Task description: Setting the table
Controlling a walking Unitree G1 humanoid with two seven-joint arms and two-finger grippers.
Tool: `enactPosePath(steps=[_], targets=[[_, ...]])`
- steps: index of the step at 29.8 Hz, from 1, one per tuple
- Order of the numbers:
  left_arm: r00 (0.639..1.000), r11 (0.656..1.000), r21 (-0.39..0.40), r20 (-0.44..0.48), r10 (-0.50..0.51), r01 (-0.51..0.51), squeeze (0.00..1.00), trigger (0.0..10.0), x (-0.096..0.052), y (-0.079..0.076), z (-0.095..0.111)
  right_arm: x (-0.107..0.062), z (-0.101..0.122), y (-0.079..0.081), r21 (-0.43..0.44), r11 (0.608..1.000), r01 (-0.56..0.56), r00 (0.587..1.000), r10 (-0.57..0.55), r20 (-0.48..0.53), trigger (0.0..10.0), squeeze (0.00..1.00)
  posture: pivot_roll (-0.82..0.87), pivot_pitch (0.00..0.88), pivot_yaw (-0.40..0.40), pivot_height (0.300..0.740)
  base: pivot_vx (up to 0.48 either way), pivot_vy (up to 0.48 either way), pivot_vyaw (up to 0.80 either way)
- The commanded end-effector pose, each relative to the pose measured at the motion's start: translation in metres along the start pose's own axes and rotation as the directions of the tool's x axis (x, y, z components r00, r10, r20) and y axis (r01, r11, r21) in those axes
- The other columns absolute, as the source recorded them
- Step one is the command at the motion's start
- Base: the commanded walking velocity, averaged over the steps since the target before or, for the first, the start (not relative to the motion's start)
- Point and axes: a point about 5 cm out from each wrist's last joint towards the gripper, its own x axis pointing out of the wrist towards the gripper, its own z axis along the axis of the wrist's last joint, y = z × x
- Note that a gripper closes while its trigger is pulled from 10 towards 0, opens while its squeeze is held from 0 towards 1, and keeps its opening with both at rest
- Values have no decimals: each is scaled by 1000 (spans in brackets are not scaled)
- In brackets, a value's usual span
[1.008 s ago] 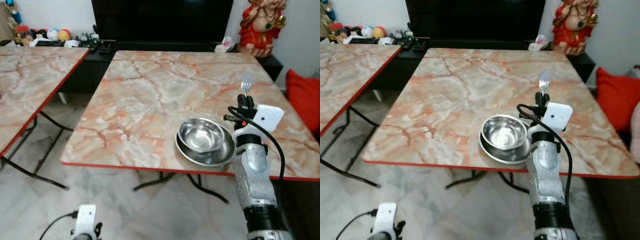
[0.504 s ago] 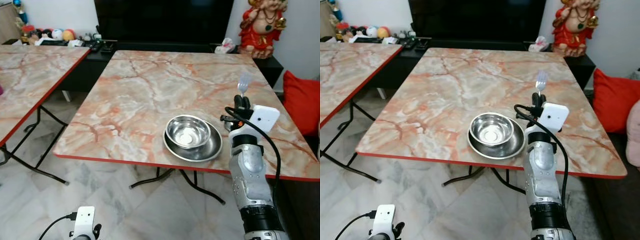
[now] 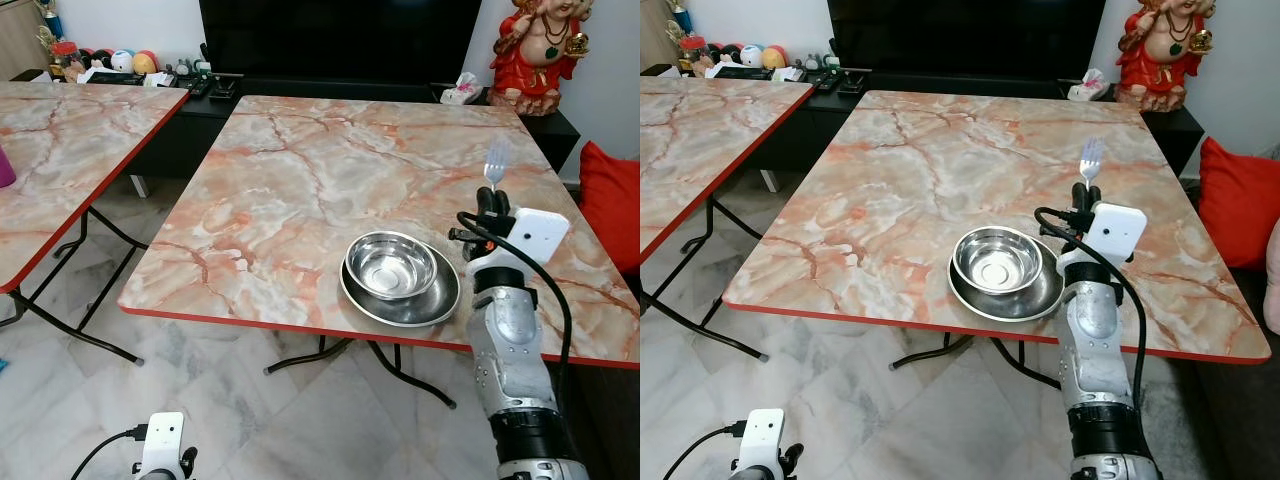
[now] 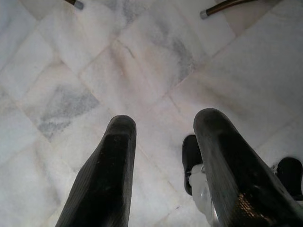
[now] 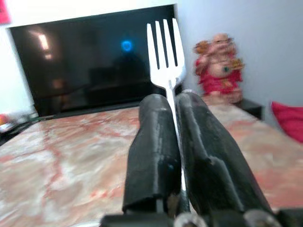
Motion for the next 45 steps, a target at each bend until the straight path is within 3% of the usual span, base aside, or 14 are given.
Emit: enactPosePath(steps=[1, 13, 34, 45], targets=[[999, 1000, -6, -35, 8, -9, 0, 10000, -2, 8, -9, 6, 11, -8, -12, 1000, 26, 999, -26, 38, 10000, 0, 31, 0, -5, 740, 0, 0, 0], [1000, 1000, -16, -31, 2, -3, 0, 10000, -2, 5, -7, 5, 8, 0, 2, 1000, 17, 999, -17, 29, 10000, 0, 35, 0, -7, 740, 164, 0, 0], [1000, 1000, -19, -29, 1, -1, 0, 10000, -1, 4, -7, 6, 11, -2, 15, 999, 40, 998, -40, 48, 10000, 0, 35, 0, -7, 740, 309, 0, -80], [999, 1000, -19, -36, 1, -2, 0, 10000, -1, 3, -8, 2, 11, -9, -23, 998, 53, 998, -52, 25, 10000, 0, 25, 0, -7, 740, 0, 0, 0]])
